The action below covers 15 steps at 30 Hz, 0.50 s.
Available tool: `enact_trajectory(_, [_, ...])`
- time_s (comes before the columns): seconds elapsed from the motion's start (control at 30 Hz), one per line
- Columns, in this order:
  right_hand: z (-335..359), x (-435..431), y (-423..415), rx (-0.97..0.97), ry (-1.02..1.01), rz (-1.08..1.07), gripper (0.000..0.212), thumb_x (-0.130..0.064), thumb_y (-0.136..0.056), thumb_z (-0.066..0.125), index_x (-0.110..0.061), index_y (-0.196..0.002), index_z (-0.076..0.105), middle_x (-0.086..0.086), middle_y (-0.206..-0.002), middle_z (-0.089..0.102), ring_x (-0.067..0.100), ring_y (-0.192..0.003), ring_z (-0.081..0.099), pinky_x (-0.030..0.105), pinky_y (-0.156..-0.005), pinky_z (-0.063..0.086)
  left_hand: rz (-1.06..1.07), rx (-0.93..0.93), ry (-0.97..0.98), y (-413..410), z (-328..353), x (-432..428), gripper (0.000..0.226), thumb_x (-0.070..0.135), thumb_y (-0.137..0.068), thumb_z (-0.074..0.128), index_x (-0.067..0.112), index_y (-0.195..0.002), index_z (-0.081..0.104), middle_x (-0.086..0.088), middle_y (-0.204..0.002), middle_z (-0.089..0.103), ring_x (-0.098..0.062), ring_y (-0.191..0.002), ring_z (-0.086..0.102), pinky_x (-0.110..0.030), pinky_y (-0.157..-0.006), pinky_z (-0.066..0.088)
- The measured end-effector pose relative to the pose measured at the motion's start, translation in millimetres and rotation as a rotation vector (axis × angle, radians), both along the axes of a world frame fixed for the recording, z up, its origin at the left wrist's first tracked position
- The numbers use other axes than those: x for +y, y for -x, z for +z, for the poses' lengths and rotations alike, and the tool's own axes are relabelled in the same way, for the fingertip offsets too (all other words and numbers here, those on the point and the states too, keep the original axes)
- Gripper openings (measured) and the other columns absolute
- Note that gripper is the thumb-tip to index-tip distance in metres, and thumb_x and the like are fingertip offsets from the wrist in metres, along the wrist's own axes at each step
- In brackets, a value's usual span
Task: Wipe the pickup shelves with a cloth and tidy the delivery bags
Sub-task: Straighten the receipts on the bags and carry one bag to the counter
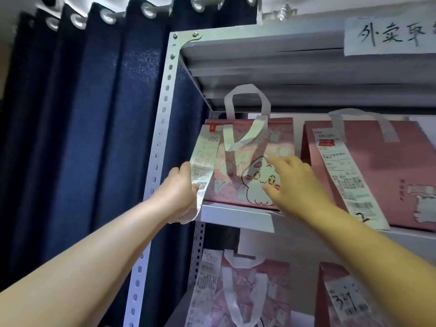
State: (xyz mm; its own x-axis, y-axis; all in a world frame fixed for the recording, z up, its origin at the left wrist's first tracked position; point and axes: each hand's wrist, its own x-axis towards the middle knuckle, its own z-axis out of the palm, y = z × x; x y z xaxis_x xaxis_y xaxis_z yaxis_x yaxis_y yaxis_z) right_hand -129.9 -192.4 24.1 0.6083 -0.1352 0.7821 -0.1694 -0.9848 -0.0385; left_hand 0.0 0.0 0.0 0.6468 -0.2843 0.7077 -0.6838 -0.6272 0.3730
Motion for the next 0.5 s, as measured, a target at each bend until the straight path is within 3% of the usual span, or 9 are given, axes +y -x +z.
enact_trajectory(0.17, [5,-5,-8,0.026,-0.094,-0.055,0.064,-0.035,-0.088,0.059,-0.026,-0.144,0.030,0.012,-0.145,0.031,0.036,-0.127,0.039,0.045,-0.105,0.037,-0.097,0.169,0.096,-12,6,-1,0.046,0.022,-0.090,0.054,0.009,-0.129,0.032,-0.007,-0.114,0.060,-0.023,-0.093,0.058,-0.033,-0.072,0.045])
enact_trajectory(0.33, [3,-4,-10,-0.030,-0.105,-0.053,0.065,-0.032,-0.086,0.063,-0.021,-0.143,0.033,0.013,-0.145,0.033,0.036,-0.130,0.037,0.045,-0.104,0.036,-0.259,0.235,0.329,-8,3,5,0.072,0.012,-0.074,0.072,0.016,-0.137,0.036,0.010,-0.085,0.065,-0.002,-0.075,0.059,-0.017,-0.056,0.038])
enact_trajectory(0.4, [1,-4,-9,-0.051,-0.109,-0.033,0.065,-0.031,-0.086,0.063,-0.020,-0.143,0.033,0.012,-0.146,0.034,0.035,-0.131,0.036,0.044,-0.105,0.035,-0.336,0.273,0.359,-4,1,8,0.072,0.008,-0.069,0.077,0.019,-0.132,0.043,0.008,-0.082,0.069,-0.003,-0.075,0.064,-0.021,-0.062,0.047])
enact_trajectory(0.5, [-2,-2,-7,-0.104,-0.113,0.005,0.063,-0.027,-0.086,0.065,-0.018,-0.142,0.037,0.011,-0.144,0.038,0.032,-0.132,0.036,0.042,-0.106,0.032,-0.486,0.348,0.424,3,0,15,0.069,-0.005,-0.064,0.076,0.017,-0.124,0.050,0.001,-0.084,0.073,-0.015,-0.080,0.070,-0.040,-0.081,0.055])
